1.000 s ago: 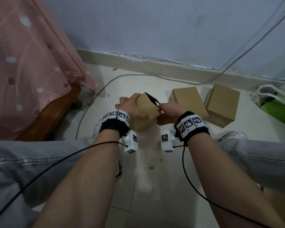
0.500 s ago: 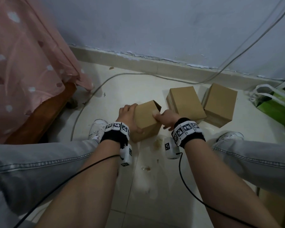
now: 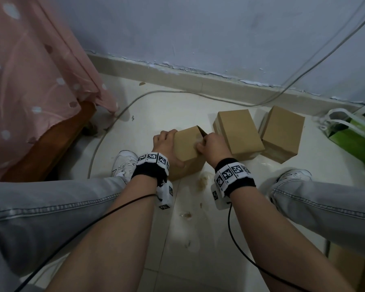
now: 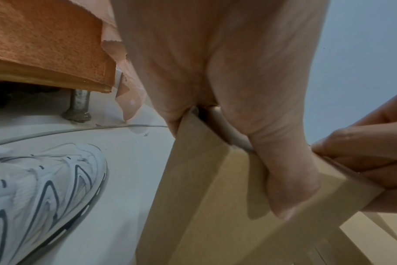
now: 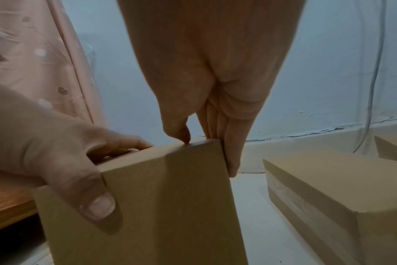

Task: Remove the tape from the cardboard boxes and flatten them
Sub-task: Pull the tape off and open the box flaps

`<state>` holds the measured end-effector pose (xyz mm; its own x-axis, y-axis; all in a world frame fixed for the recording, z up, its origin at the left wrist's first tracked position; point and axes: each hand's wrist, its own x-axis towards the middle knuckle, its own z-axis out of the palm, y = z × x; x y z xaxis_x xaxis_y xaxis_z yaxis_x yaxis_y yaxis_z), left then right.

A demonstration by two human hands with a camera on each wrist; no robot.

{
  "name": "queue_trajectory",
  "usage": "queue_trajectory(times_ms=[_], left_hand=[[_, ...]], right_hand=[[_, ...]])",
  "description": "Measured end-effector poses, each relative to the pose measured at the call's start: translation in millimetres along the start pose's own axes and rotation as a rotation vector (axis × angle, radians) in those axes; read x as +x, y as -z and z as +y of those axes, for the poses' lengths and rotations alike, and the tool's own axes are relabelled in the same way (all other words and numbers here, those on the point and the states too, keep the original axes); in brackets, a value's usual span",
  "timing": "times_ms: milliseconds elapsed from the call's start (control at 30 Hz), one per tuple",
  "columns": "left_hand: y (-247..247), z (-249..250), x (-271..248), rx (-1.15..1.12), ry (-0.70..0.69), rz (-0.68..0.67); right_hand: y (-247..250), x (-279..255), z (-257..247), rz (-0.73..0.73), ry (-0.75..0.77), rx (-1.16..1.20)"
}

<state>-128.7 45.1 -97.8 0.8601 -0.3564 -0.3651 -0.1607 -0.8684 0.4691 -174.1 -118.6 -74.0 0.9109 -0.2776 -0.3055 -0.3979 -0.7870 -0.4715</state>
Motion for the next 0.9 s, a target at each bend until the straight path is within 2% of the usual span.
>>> queue_trajectory(times_ms=[333,567,900], left_hand=[[-0.6,1.3,-0.4,0.011,0.004,-0.006],[-1.6,1.0,0.7,0.019,0.002,-0.004],[-2.8,1.5,0.2,0.027,-0.004,-0.003]], right_hand=[[-2.6,-4.2,-13.3,0.031,-0.02,-0.09],[-3.4,-4.8,-8.6,0.022,0.002,-0.029],[-8.1,-0.7,-11.9,0.121,-0.052,-0.097]])
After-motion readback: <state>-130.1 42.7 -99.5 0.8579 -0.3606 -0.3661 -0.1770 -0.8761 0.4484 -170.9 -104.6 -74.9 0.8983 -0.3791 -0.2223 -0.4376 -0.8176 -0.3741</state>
